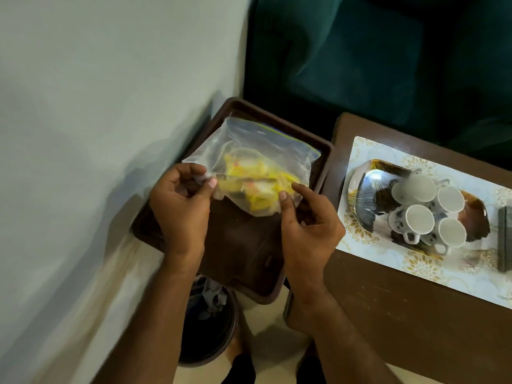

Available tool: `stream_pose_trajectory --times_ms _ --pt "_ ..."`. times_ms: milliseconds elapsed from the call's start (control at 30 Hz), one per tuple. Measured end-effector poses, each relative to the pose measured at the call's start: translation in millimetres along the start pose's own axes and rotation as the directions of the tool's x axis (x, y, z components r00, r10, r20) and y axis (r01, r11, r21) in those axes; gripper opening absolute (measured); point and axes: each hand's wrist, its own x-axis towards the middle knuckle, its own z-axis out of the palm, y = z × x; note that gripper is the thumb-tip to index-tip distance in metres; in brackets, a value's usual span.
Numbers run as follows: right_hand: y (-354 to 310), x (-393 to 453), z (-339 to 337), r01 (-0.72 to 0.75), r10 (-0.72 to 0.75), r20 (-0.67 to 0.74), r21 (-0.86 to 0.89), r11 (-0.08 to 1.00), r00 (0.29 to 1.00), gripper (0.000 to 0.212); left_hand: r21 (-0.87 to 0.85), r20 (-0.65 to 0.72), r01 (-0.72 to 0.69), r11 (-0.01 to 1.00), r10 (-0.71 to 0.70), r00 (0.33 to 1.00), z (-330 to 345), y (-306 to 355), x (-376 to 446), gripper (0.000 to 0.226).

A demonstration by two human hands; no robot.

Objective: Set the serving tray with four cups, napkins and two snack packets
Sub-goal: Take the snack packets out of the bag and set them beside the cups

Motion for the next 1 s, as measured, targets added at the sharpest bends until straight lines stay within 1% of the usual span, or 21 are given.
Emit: stream_pose_trajectory --times_ms 133,367,500,600,667,733,833,867,900,933,1000 --pt "-11.6 2.0 -7.9 0.007 -0.006 -0.014 0.033 0.999 1.000 0.020 0.024 -0.069 0.007 1.000 -0.005 0.998 -5.7 17.7 -4.5 0.023" --pt "-31.5 20.9 -9.4 -0.003 0.007 -0.034 0.129 0.992 0.999 0.022 0.006 -0.136 -0.043 0.999 0.043 0.990 -3.0 55.9 -5.8 0.022" --pt "-42.3 30.8 -14.1 0.046 -0.035 -0.064 0.173 0.984 0.997 0.018 0.002 -0.157 -0.047 0.999 0.047 0.987 -3.0 72.8 -3.6 0.024" --pt "-47.1 34.0 -19.9 0.111 -0.100 -0.069 0.178 0.978 0.993 0.016 -0.006 -0.155 -0.088 0.996 0.086 0.984 -3.5 83.7 -2.1 0.026" --pt "-47.8 35.1 -24.3 0.167 -0.166 -0.018 0.173 0.971 0.986 0.023 -0.014 -0.150 -0.094 0.995 0.091 0.985 -1.7 89.4 -0.7 0.026" --pt "-46.6 35.6 -27.9 0.221 -0.237 0.114 0.132 0.966 0.965 0.040 -0.019 -0.141 -0.082 0.996 0.079 0.987 1.3 93.4 1.6 0.026" --pt "-41.7 37.9 -29.7 0.346 -0.328 0.335 0.008 0.938 0.883 0.087 -0.019 -0.121 -0.078 0.997 0.075 0.990 5.2 98.6 6.8 0.025" --pt "-39.6 39.4 -29.4 0.381 -0.341 0.384 -0.031 0.924 0.858 0.097 -0.013 -0.110 -0.076 0.997 0.075 0.991 6.2 100.6 8.1 0.025" --pt "-37.7 41.5 -28.7 0.405 -0.343 0.412 -0.069 0.912 0.844 0.100 -0.012 -0.099 -0.074 0.997 0.072 0.992 7.2 102.6 9.2 0.026" --pt "-36.1 44.3 -27.6 0.419 -0.343 0.416 -0.105 0.902 0.842 0.095 -0.016 -0.086 -0.073 0.997 0.072 0.994 8.2 104.5 10.0 0.026" --pt "-34.2 50.4 -25.2 0.434 -0.358 0.361 -0.153 0.888 0.861 0.070 -0.024 -0.059 -0.072 0.997 0.070 0.996 9.5 107.1 10.5 0.025"
